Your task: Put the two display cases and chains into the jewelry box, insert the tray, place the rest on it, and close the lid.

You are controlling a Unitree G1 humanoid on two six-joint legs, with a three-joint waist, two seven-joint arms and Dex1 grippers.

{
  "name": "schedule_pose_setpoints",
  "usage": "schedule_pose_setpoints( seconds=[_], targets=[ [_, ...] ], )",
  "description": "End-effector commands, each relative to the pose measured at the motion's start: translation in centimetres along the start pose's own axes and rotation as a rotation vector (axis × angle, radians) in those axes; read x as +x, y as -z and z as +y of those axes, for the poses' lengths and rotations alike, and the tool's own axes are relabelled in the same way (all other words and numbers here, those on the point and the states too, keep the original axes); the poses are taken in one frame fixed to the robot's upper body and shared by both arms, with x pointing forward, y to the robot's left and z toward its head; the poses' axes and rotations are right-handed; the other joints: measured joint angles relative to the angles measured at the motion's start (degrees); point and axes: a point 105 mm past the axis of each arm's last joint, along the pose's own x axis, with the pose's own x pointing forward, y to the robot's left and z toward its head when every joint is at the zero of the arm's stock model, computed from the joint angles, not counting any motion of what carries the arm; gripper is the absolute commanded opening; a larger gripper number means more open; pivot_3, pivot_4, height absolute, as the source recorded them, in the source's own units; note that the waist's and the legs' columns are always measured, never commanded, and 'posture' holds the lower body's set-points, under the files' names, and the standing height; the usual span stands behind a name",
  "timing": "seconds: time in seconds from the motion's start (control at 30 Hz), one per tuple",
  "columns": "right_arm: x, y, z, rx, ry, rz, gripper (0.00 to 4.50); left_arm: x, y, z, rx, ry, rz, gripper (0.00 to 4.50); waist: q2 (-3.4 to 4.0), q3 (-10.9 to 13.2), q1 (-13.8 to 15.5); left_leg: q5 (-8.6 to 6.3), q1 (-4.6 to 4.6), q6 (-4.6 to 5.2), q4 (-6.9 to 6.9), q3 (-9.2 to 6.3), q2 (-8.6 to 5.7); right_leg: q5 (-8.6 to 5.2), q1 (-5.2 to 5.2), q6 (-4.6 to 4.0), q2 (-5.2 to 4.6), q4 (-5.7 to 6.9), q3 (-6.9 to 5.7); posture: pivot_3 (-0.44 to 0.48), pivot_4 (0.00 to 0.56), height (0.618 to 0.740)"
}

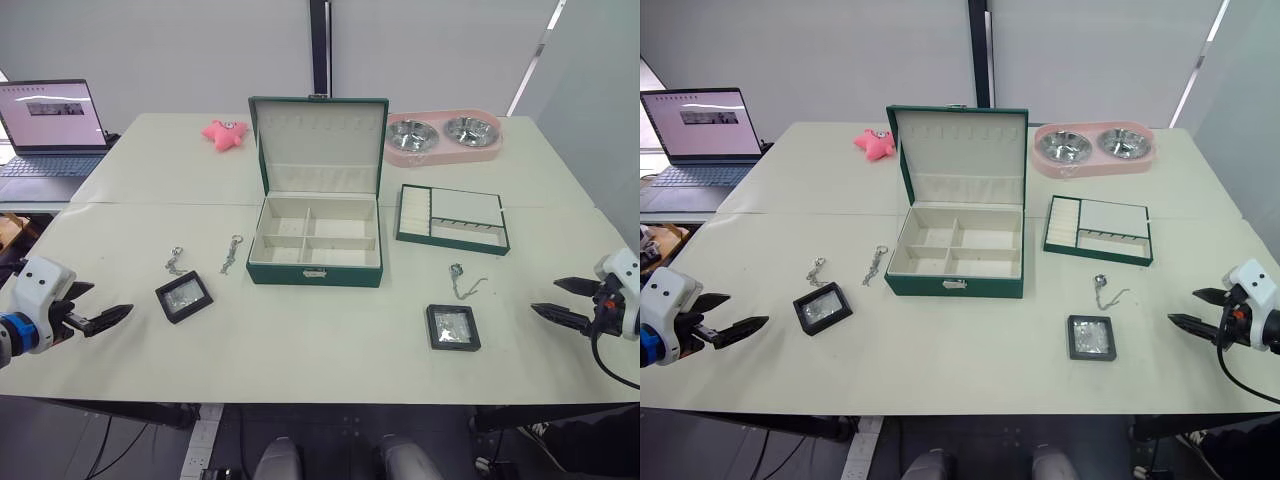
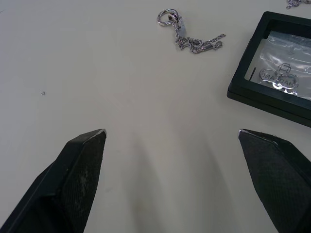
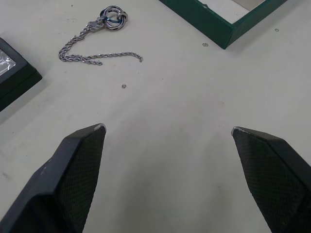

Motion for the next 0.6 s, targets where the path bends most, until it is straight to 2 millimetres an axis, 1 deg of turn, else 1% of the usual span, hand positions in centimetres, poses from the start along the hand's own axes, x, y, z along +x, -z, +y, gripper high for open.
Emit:
schedule_pose_setpoints(
  seconds=[0.03,0.1,0.2,0.47,0.6],
  targets=[
    [-0.42,-1.47,-0.35,-0.041,0.01,-0.036,4.41,-0.22,-0.83,0.42,0.025,-0.025,-0.024,4.5,0.0,0.0,0.0,0.0,0.0,0.0,0.0,0.0,0.0,0.0,0.0,0.0,0.0,0.0,0.0,0.0,0.15,0.74],
    [-0.29,-1.69,-0.4,-0.044,0.007,-0.042,4.41,-0.21,-0.88,0.56,0.038,-0.038,-0.028,4.5,0.0,0.0,0.0,0.0,0.0,0.0,0.0,0.0,0.0,0.0,0.0,0.0,0.0,0.0,0.0,0.0,0.15,0.74],
    [-0.2,-1.78,-0.43,-0.045,0.006,-0.044,4.41,-0.18,-1.06,0.27,0.05,-0.032,-0.022,4.5,0.0,0.0,0.0,0.0,0.01,0.0,0.01,-0.01,0.01,0.0,0.0,0.0,0.0,0.01,0.0,0.0,0.15,0.74],
    [0.08,-1.86,-0.35,-0.045,-0.002,-0.048,4.41,-0.23,-1.31,0.38,0.039,-0.048,-0.021,4.5,0.0,0.0,-0.01,0.0,0.01,0.0,0.02,-0.01,0.0,0.0,0.0,0.0,0.0,0.02,0.0,0.0,0.15,0.74],
    [0.13,-2.02,-0.31,-0.045,-0.003,-0.055,4.41,-0.23,-0.77,0.56,0.035,-0.055,-0.01,4.5,0.0,0.0,-0.01,0.0,0.01,0.0,0.02,0.0,0.0,0.0,0.0,0.0,0.0,0.02,0.0,0.0,0.15,0.74]
  ],
)
